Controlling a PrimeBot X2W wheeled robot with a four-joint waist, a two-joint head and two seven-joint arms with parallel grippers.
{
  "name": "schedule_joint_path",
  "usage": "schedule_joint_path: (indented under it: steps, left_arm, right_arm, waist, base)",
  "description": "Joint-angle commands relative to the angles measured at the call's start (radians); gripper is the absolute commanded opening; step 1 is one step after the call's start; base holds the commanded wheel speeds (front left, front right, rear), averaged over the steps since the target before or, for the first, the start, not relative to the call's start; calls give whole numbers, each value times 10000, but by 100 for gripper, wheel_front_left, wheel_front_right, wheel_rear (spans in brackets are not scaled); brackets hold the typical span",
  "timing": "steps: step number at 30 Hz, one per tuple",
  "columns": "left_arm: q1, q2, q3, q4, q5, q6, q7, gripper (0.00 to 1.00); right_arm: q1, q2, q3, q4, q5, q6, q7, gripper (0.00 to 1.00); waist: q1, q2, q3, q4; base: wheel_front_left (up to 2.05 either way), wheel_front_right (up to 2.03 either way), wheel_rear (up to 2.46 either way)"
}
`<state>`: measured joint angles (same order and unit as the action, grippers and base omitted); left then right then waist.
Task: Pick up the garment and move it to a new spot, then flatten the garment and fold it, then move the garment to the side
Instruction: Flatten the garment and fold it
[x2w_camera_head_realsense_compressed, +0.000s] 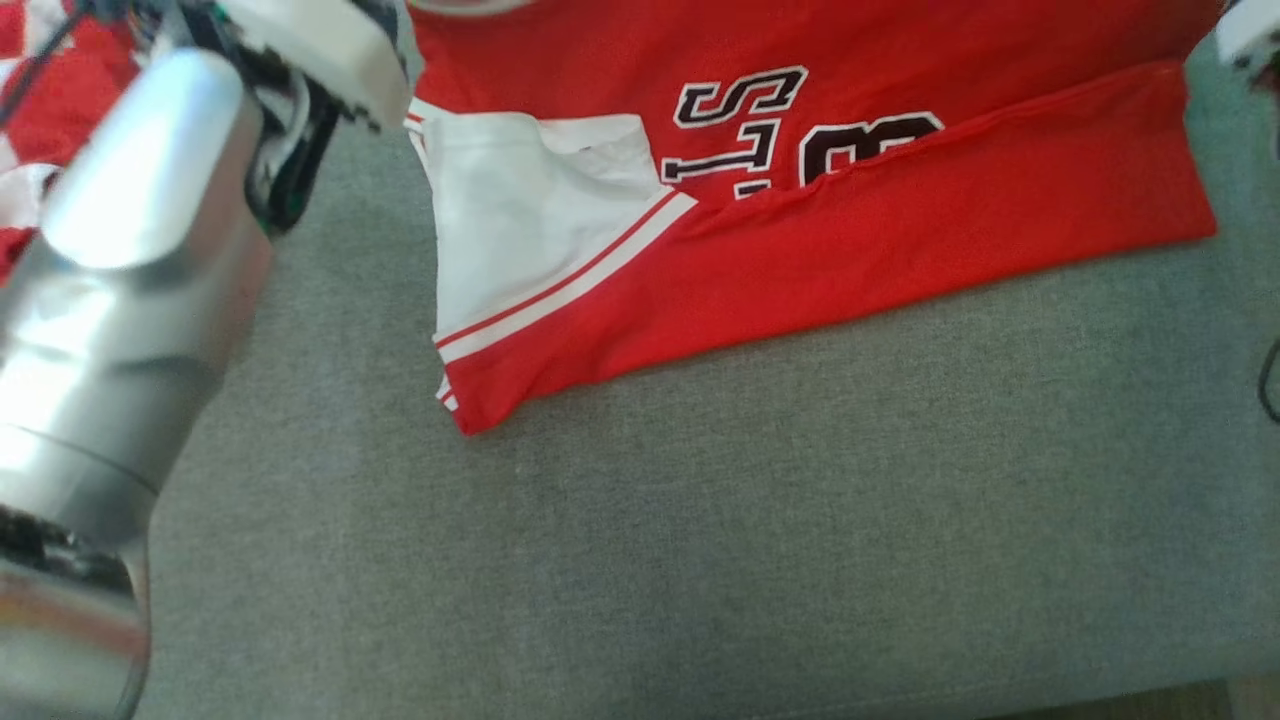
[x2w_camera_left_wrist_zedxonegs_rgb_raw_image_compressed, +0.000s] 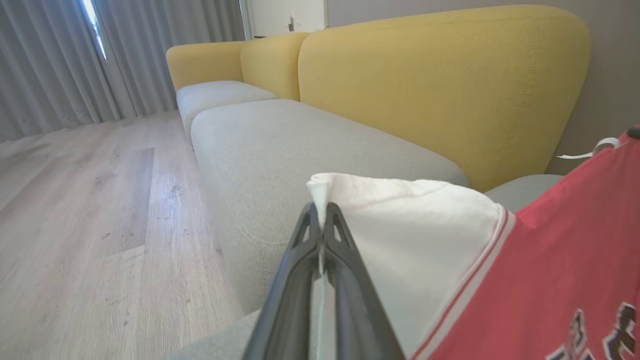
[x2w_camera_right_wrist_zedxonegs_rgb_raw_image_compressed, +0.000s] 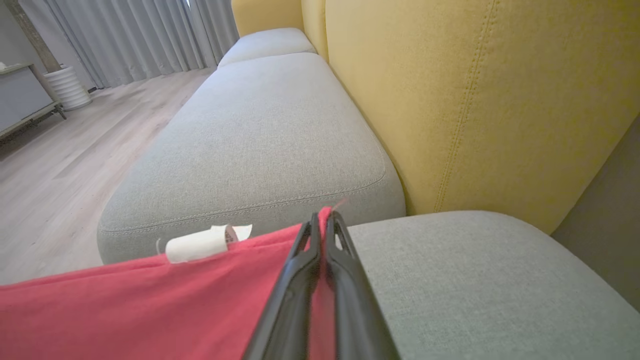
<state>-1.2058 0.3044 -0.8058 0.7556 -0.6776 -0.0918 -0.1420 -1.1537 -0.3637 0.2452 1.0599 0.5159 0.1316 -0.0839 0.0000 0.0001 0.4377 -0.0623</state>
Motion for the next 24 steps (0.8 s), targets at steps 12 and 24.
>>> schedule_joint_path:
  steps: [12,24]
  left_arm:
    - [1675,1036,-365,-1895,-1504,-369,1340,0]
    - [3713,2445,-1231,-4675,-3095,-384,3839,0]
  right_arm:
    - [1774,-683,979,-720,1594,-9,920,0]
    - [3275,-1839,2303,-1234,2454,-9,2725,0]
  waist:
    - [0,-1,-1194,327]
    - [0,-1,-1703,501]
  base:
    - [0,0,0]
    - [0,0,0]
